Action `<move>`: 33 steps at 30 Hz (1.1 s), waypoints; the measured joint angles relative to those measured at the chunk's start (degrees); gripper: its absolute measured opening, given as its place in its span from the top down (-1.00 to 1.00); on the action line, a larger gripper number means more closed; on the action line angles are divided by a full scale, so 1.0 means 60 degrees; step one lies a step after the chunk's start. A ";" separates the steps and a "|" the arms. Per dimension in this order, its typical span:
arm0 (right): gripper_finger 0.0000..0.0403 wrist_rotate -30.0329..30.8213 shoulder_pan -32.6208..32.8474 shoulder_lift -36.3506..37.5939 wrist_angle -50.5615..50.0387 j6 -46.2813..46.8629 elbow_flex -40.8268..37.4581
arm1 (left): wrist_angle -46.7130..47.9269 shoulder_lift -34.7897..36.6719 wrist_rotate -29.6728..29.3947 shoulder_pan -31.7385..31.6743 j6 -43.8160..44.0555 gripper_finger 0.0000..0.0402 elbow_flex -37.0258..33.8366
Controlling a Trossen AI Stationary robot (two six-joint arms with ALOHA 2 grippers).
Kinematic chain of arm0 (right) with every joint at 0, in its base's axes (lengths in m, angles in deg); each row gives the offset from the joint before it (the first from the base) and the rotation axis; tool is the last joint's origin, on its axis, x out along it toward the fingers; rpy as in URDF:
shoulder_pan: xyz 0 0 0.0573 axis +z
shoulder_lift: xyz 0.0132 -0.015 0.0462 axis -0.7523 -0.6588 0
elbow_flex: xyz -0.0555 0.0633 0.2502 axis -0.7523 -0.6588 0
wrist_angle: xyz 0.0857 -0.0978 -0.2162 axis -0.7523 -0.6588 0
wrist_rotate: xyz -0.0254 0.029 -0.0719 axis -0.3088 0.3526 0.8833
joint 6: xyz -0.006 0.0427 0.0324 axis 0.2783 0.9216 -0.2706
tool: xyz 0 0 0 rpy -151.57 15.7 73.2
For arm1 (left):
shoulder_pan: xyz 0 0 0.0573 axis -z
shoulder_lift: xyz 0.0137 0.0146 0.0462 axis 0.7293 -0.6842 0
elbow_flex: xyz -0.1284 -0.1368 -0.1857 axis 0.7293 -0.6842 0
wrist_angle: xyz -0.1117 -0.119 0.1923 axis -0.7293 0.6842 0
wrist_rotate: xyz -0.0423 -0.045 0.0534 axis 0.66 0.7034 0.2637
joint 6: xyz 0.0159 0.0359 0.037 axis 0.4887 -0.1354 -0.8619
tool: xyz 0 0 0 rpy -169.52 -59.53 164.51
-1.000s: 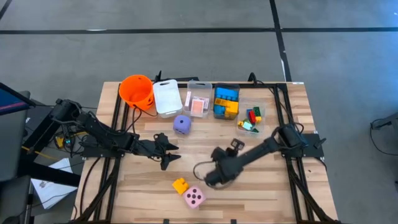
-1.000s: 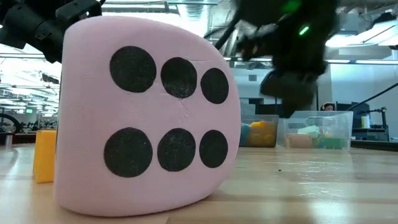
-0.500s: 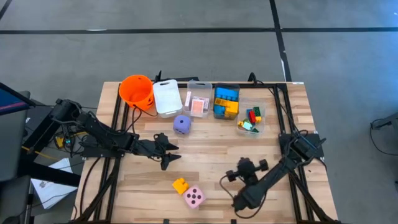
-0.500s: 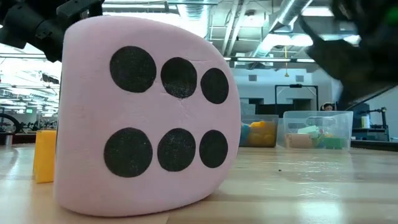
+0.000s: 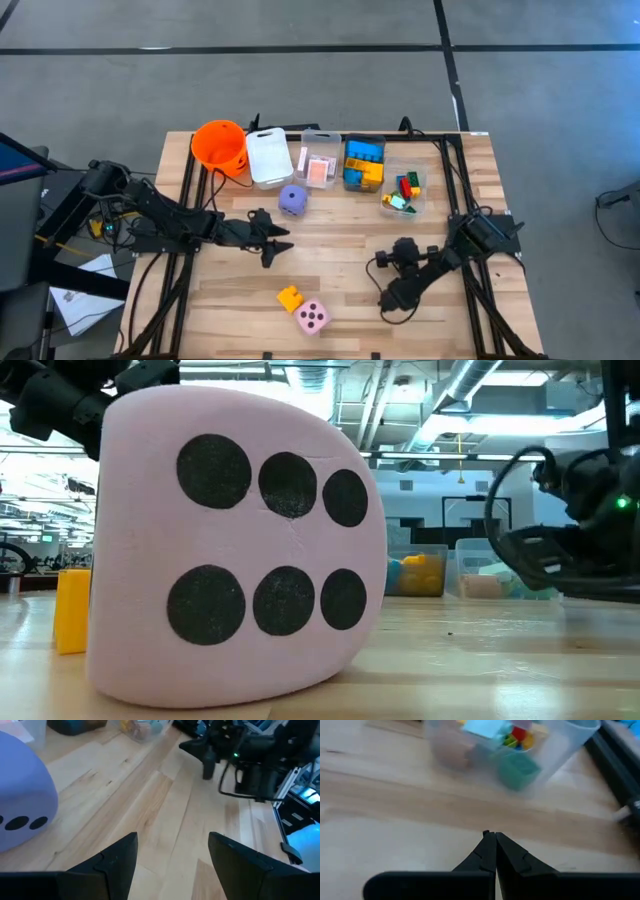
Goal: Pick & Place Toys
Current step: Move the right transparent bin to the top of the table
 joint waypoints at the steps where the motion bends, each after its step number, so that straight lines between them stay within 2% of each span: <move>1: 1.00 -0.0016 -0.0064 0.0007 0.0009 -0.0004 -0.0173 | 0.0011 0.0000 0.0000 0.0019 0.0001 -0.18 0.0000; 8: 1.00 0.0033 -0.0453 0.0235 0.0150 -0.0095 -0.1147 | 0.0020 0.0000 0.0004 0.0117 -0.0001 -0.18 0.0000; 13: 1.00 0.0572 -0.0790 0.0895 0.1143 -0.0617 -0.2102 | 0.0020 0.0000 0.0004 0.0116 -0.0001 -0.18 0.0000; 18: 1.00 0.1558 -0.1193 0.1889 0.2547 -0.0685 -0.3402 | 0.0017 0.0000 0.0000 0.0116 -0.0001 -0.18 0.0000; 26: 1.00 0.2372 -0.2268 0.3511 0.4768 -0.2534 -0.5286 | 0.0018 0.0000 0.0000 0.0116 -0.0001 -0.18 0.0000; 33: 1.00 0.2641 -0.3329 0.4615 0.5529 -0.4189 -0.6093 | 0.0017 0.0000 -0.0003 0.0112 -0.0002 -0.18 0.0000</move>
